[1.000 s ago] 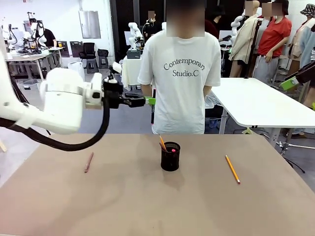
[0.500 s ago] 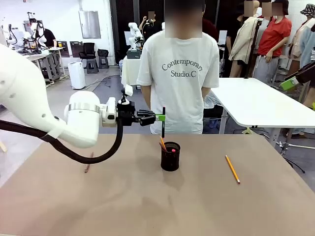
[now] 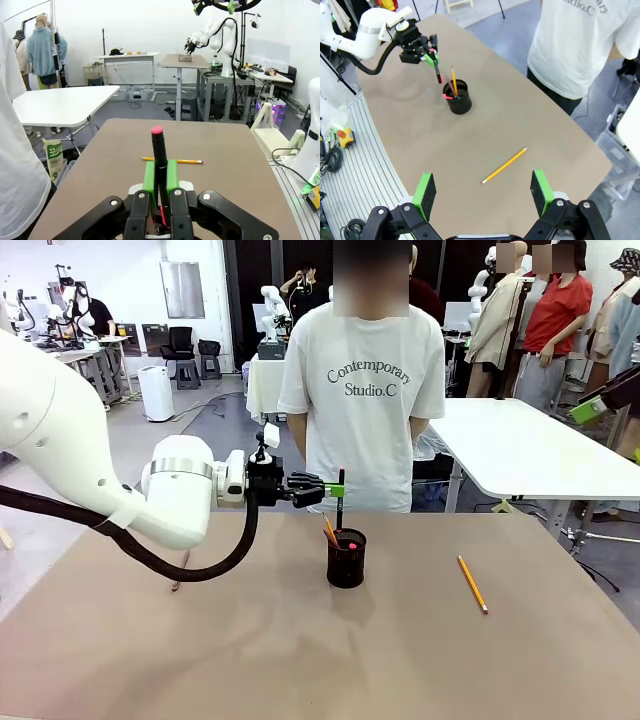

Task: Place the pens into the pen holder.
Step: Pick up a writing instrument from the table and place it into the Pen holder.

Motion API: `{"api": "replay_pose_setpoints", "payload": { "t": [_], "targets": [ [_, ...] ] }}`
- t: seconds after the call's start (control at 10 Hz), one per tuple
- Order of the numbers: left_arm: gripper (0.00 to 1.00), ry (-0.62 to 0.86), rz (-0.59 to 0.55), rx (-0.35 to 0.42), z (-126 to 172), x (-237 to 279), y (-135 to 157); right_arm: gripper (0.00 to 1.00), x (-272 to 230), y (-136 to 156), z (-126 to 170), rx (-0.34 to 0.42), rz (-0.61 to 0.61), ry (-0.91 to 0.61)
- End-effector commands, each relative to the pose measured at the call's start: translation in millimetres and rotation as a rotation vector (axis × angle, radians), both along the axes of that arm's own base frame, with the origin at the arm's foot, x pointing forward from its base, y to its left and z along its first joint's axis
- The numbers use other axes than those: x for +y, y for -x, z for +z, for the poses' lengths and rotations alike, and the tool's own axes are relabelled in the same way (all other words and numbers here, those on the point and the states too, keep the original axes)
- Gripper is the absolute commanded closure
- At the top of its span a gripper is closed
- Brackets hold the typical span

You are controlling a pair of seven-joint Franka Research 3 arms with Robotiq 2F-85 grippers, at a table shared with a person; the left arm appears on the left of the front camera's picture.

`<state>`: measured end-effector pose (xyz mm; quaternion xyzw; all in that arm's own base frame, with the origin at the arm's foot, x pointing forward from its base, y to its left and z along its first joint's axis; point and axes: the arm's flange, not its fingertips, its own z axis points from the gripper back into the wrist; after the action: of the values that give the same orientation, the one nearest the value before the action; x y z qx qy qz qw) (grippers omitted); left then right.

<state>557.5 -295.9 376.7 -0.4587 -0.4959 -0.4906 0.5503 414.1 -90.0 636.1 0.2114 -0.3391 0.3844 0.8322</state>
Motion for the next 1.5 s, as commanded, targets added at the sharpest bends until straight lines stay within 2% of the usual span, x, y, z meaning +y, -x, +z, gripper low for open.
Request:
{"api": "replay_pose_setpoints", "payload": {
  "t": [0.0, 0.1, 0.2, 0.3, 0.5, 0.7, 0.9, 1.2, 1.4],
  "targets": [
    [1.0, 0.0, 0.002, -0.002, 1, 1, -1, 0.0, 0, 0, 1, -0.003, 0.003, -0.002],
    [1.0, 0.0, 0.0, 0.0, 0, 0, 0, 0.0, 0, 0, 1, -0.003, 0.003, -0.002],
    [1.0, 0.026, -0.017, -0.059, -2, -3, 0, 0.0, 0, 0, 1, -0.003, 0.003, -0.002],
    [1.0, 0.029, -0.015, -0.037, -12, -10, -4, 0.0, 0, 0, 1, -0.003, 0.003, -0.002],
    [1.0, 0.018, -0.036, -0.106, -20, -9, -16, 0.0, 0, 0, 1, -0.003, 0.003, -0.002],
    [1.0, 0.023, -0.079, -0.08, -39, -9, -26, 0.0, 0, 0, 1, -0.003, 0.003, -0.002],
    [1.0, -0.002, -0.09, -0.09, -57, -9, -35, 0.0, 0, 0, 1, -0.003, 0.003, -0.002],
    [1.0, -0.015, -0.105, -0.062, -74, -11, -36, 0.0, 0, 0, 1, -0.003, 0.003, -0.002],
    [0.61, -0.009, -0.105, -0.06, -72, -9, -33, 0.0, 0, 0, 1, -0.003, 0.003, -0.002]
  ]
}}
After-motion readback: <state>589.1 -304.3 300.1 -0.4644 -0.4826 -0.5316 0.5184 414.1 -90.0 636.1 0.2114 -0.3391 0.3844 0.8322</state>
